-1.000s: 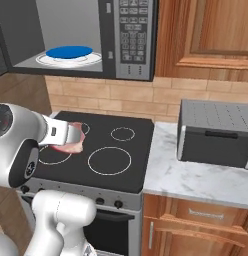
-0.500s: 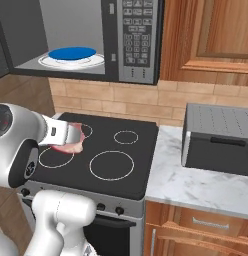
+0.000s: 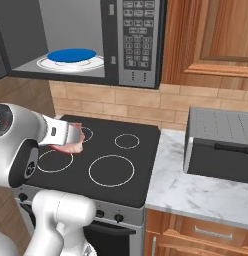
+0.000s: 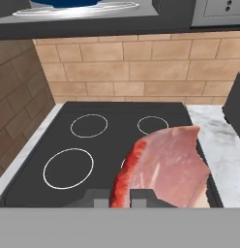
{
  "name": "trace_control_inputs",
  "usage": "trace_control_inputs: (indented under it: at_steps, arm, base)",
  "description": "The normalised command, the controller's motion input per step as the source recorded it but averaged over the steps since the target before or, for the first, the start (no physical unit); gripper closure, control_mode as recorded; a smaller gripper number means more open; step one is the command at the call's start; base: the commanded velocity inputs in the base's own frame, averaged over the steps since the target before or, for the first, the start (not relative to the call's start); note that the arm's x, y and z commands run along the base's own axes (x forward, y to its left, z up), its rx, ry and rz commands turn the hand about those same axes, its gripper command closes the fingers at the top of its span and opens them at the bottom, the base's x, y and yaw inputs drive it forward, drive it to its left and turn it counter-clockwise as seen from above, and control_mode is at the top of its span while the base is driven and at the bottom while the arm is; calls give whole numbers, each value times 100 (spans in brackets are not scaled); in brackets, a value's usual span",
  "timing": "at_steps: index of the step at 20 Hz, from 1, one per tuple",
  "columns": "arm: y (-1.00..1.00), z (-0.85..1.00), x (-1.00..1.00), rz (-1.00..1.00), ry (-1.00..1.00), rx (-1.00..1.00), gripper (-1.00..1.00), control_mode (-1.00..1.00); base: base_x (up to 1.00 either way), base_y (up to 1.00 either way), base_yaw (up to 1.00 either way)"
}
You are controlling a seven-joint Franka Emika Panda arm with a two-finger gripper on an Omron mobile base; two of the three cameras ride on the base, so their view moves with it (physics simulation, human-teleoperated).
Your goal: Transport the steak from the fridge to the microwave and turn on the microwave.
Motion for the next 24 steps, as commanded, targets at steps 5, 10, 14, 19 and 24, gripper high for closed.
trace_control_inputs:
  at_steps: [5,10,14,19,24]
  arm:
    - [0,0,0,0,0,0,100,100]
    - [0,0,0,0,0,0,100,100]
    - [0,0,0,0,0,0,100,100]
    - [0,0,0,0,0,0,100,100]
    - [0,0,0,0,0,0,100,100]
  base:
    - [2,0,0]
    - [0,0,0]
    - [0,0,0]
    - [0,0,0]
    - [0,0,0]
